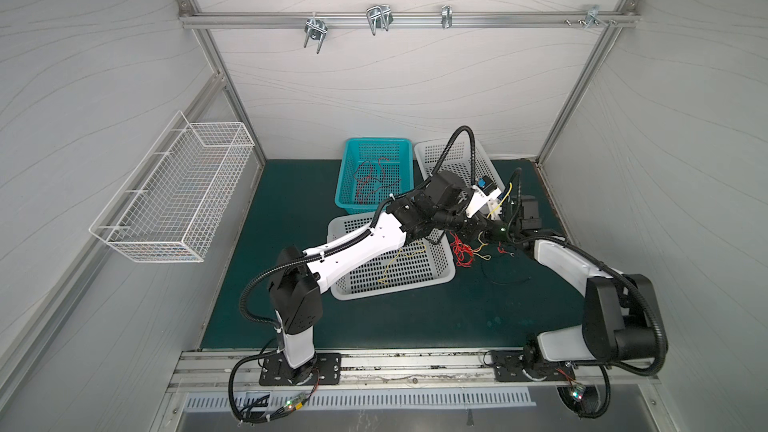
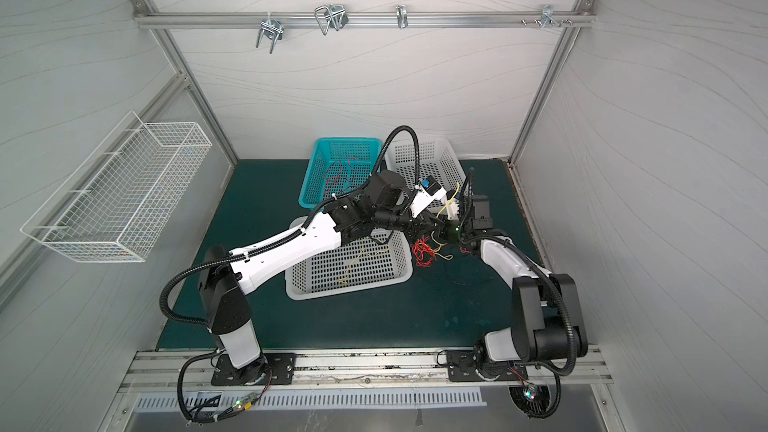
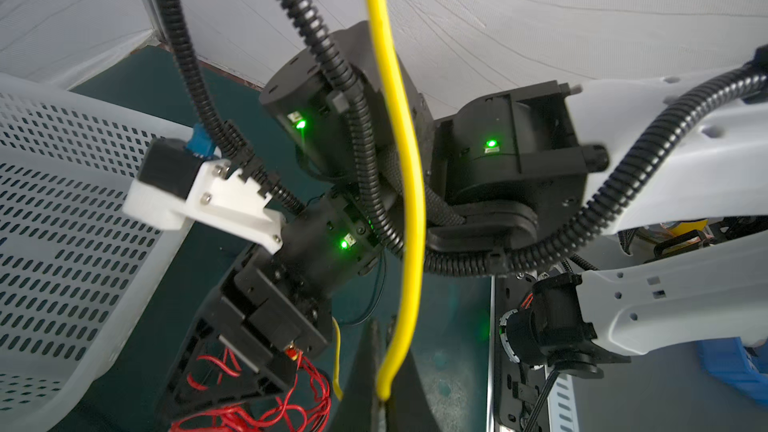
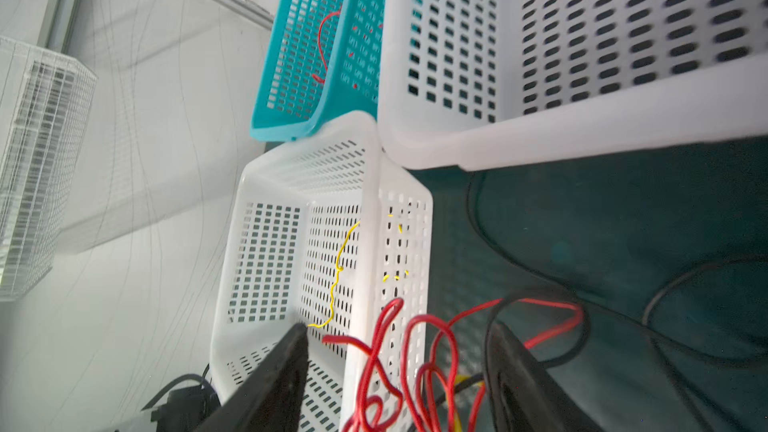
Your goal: Untangle the cables
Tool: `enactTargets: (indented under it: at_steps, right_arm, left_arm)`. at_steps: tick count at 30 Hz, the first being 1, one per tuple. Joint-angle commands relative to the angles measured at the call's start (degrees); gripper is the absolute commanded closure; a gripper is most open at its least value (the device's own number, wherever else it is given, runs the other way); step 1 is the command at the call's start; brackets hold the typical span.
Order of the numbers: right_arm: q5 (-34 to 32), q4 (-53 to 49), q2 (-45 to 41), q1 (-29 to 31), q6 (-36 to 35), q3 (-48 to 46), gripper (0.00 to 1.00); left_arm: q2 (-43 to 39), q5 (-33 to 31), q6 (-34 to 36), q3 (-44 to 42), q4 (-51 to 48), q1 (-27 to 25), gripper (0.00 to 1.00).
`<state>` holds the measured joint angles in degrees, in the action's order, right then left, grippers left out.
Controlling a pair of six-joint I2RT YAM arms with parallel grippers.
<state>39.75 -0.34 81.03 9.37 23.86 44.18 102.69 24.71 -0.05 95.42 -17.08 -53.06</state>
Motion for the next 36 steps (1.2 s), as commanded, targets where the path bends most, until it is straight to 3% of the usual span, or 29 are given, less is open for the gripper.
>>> enactTargets:
  at_steps: [1, 6, 15, 20, 24, 36]
  right_arm:
    - [1.41, 1.48, 0.98, 1.01, -1.53, 0.84, 0.32]
    - [1.26, 0.51, 2.14, 2.56, -2.54, 0.98, 0.36]
    - [-0.88, -1.87, 3.19, 4.04, -4.49, 1.47, 0.54]
    - [-1.4, -2.65, 4.27, 4.34, -4.96, 2.39, 0.82]
    - [-2.83, -2.65, 4.66, 4.29, -4.76, 2.78, 0.99]
    - [-23.14, -5.24, -0.88, 1.66, -2.49, 0.51, 1.0]
  left_arm:
    - [-2.36, 0.21, 1.93, 0.01, 2.4, -0.29, 1.0]
    - [-2.74, -0.35, 2.23, -0.58, 2.78, -0.29, 1.0]
    - [-3.15, -1.4, 2.73, -1.23, 2.95, -0.29, 1.0]
    - [-3.41, -2.02, 2.85, -1.46, 3.15, -0.31, 1.0]
    - [-3.62, -2.6, 2.8, -1.66, 3.28, -0.29, 1.0]
    - [-5.66, -10.2, 2.16, -1.3, 4.36, -0.2, 1.0]
